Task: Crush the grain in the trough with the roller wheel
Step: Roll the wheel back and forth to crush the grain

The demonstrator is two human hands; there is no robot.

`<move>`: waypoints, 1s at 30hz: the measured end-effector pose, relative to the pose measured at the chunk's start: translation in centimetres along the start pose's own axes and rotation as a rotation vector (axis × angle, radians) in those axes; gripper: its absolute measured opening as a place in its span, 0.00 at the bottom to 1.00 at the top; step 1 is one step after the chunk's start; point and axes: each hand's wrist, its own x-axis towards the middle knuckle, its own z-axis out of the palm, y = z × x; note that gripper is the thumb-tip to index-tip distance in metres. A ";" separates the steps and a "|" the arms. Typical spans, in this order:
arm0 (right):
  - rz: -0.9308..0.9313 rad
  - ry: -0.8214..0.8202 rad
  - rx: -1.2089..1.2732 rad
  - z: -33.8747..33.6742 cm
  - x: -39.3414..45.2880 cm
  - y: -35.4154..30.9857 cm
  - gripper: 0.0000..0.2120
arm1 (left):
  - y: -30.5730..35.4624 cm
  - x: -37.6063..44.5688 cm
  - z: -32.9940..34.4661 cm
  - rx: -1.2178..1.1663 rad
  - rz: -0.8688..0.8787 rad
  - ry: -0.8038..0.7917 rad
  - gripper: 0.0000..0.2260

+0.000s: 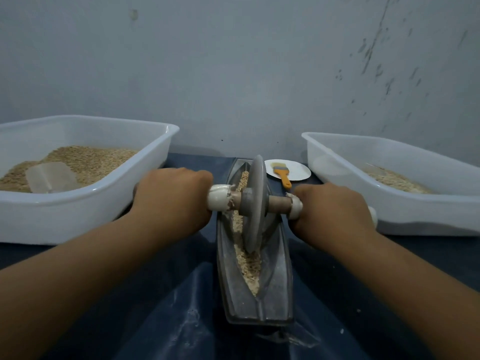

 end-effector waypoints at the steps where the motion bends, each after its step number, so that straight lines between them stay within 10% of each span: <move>1: -0.006 0.028 -0.023 -0.1 -0.7 0.1 0.12 | 0.1 -0.6 -0.2 -0.002 0.031 0.065 0.17; 12: 0.023 -0.087 0.094 1.2 2.3 0.1 0.07 | 0.4 2.8 0.4 -0.021 -0.066 -0.161 0.16; 19: -0.049 0.083 -0.034 0.7 0.2 0.4 0.11 | -0.4 -0.4 1.0 0.007 0.057 0.120 0.18; 26: -0.010 -0.126 0.089 2.0 5.1 0.5 0.09 | -0.5 5.1 1.8 -0.054 -0.098 -0.309 0.08; 30: -0.007 -0.088 0.062 2.4 4.0 1.1 0.09 | -0.9 3.9 1.9 -0.010 -0.038 -0.231 0.10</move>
